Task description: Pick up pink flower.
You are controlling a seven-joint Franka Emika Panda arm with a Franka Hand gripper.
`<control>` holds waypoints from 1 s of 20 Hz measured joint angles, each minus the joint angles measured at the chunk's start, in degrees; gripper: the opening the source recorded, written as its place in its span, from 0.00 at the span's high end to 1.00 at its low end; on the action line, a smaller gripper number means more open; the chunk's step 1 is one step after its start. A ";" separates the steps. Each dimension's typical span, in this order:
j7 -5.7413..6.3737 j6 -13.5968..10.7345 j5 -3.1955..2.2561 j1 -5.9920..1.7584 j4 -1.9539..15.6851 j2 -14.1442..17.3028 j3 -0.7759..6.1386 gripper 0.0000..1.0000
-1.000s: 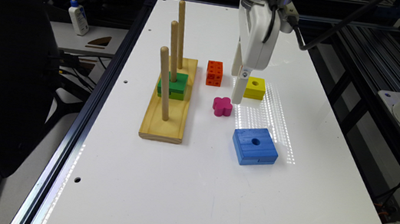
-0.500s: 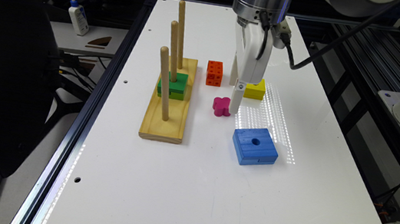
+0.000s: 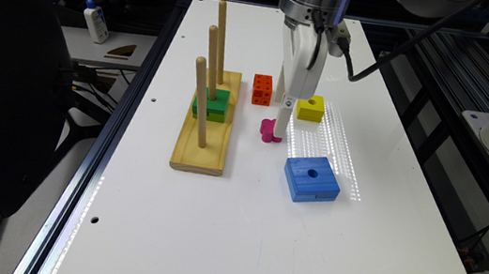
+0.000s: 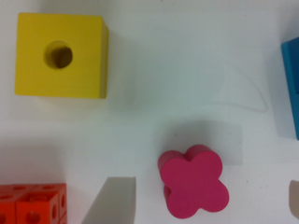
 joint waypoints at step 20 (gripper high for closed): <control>0.00 3.50 0.00 0.00 2.23 6.04 0.00 0.00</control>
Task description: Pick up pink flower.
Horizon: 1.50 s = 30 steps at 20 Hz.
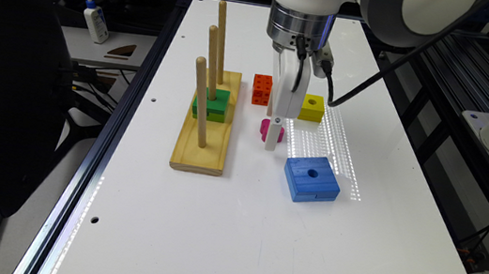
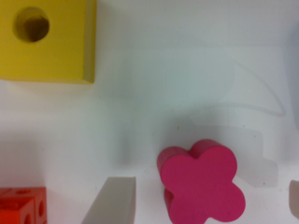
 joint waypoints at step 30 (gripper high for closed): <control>0.02 -2.37 -0.05 -0.09 0.29 -2.17 -0.05 1.00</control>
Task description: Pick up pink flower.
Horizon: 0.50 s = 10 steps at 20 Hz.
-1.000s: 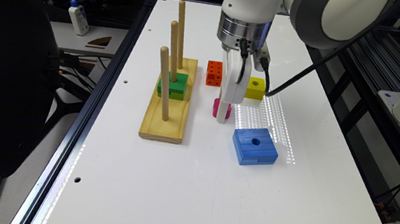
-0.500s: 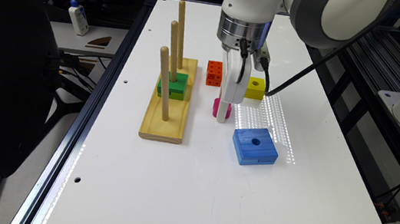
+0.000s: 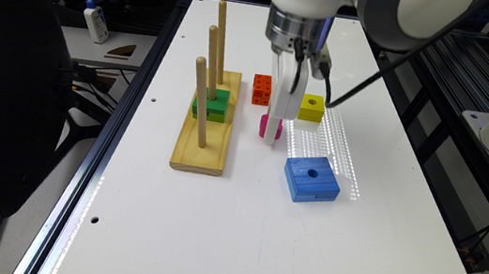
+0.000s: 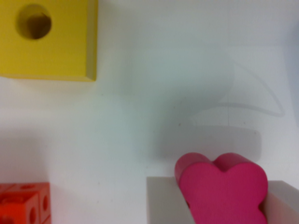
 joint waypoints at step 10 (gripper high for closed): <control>0.00 -3.81 0.00 0.01 -0.63 -4.33 0.01 1.00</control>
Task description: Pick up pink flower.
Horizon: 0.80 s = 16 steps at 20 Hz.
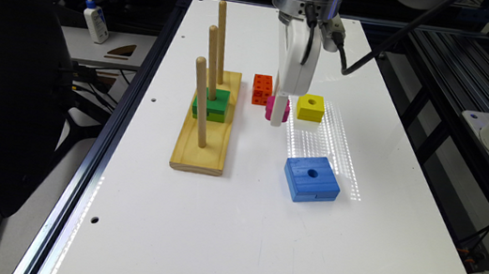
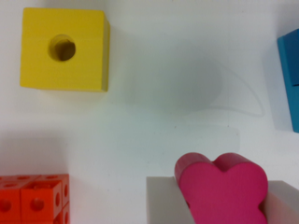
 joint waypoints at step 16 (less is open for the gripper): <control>0.05 -9.96 0.00 0.01 0.25 -10.54 0.05 1.00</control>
